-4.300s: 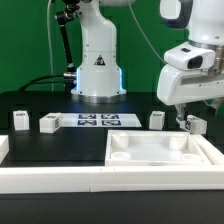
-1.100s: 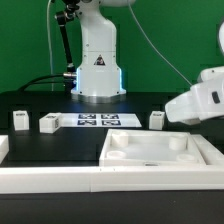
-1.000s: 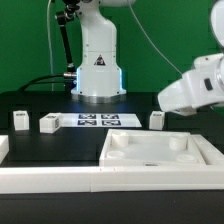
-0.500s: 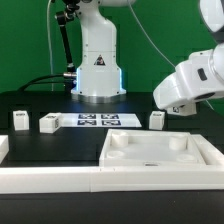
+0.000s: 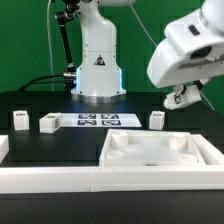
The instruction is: Assemble square table
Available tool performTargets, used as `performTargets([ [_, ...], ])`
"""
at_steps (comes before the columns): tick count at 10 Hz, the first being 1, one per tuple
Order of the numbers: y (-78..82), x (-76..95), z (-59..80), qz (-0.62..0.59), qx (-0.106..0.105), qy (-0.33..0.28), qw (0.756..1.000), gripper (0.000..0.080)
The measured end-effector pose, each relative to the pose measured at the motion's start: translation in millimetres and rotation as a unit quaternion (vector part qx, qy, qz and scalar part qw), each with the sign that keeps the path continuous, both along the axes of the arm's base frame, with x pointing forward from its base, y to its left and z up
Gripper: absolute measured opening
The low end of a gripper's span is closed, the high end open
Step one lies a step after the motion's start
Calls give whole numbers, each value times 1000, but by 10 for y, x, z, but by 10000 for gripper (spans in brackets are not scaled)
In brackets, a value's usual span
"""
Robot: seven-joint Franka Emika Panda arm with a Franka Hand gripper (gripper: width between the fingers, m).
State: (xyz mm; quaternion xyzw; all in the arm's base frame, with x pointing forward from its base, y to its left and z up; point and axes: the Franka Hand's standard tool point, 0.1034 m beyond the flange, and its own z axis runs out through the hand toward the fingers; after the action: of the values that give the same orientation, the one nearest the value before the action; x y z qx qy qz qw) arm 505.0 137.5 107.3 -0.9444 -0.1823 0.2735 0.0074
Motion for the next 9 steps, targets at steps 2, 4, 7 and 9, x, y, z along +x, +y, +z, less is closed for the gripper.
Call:
performTargets([
  [2, -7, 35, -14, -3, 10, -49, 999, 290],
  [4, -35, 95, 13, -7, 24, -116, 993, 290],
  [7, -152, 421, 328, -22, 46, -193, 980, 290],
  [9, -168, 447, 294, -23, 61, -272, 960, 290],
])
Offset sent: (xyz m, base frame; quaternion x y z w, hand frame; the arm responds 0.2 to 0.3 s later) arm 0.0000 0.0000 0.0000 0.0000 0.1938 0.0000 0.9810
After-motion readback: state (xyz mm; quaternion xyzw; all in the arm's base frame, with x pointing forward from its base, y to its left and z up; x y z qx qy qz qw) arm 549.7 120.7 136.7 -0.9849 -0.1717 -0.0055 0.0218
